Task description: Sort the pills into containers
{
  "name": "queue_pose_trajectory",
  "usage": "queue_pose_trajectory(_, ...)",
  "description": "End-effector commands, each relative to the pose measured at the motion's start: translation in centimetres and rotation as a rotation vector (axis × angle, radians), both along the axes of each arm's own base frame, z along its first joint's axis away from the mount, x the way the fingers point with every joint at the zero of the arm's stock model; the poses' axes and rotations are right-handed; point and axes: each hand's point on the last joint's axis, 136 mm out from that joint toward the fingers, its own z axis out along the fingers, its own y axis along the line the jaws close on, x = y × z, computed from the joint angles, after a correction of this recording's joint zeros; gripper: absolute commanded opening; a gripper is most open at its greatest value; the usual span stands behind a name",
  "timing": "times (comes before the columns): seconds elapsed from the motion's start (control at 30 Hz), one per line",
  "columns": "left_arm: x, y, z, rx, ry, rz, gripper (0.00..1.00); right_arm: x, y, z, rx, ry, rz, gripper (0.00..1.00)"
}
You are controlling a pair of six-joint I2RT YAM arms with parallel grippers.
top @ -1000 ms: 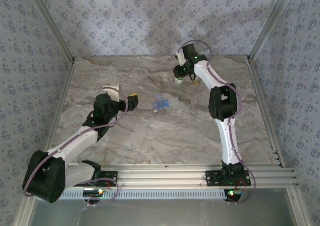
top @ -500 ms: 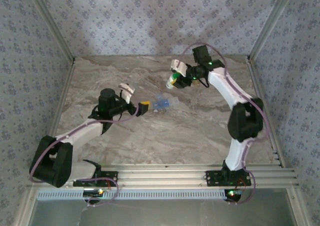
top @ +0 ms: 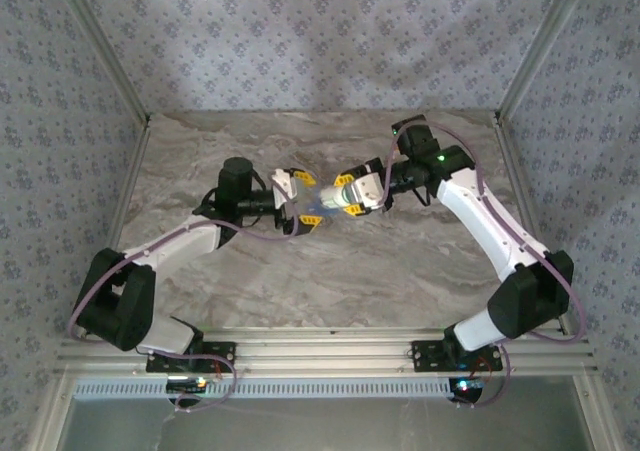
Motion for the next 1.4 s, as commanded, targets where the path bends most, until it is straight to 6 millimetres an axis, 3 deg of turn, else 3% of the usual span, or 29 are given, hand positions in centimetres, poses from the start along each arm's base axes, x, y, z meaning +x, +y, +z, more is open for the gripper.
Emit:
queue_pose_trajectory(0.0, -1.4, -0.5, 0.5, 0.004, -0.028, -0.103, 0.88, -3.2, 0.3, 0.8, 0.012, -0.016, 0.087, 0.30)
queue_pose_trajectory(0.43, -6.1, -1.4, 0.8, 0.052, 0.046, -0.345, 0.74, -4.7, 1.8, 1.4, 0.027, -0.056, 0.151, 0.30)
queue_pose_trajectory(0.7, -7.6, -1.1, 0.9, 0.058, 0.049, -0.420, 0.67, -5.2, 2.1, 1.5, 0.025, -0.056, 0.169, 0.30)
queue_pose_trajectory(1.1, -7.7, -1.5, 0.4, 0.083, 0.079, -0.447, 0.64, -5.5, 2.6, 1.7, 0.031, -0.073, 0.184, 0.31)
queue_pose_trajectory(1.37, -7.8, -1.8, 0.2, 0.097, 0.085, -0.450, 0.49, -5.4, 2.7, 1.4, 0.025, -0.067, 0.180, 0.31)
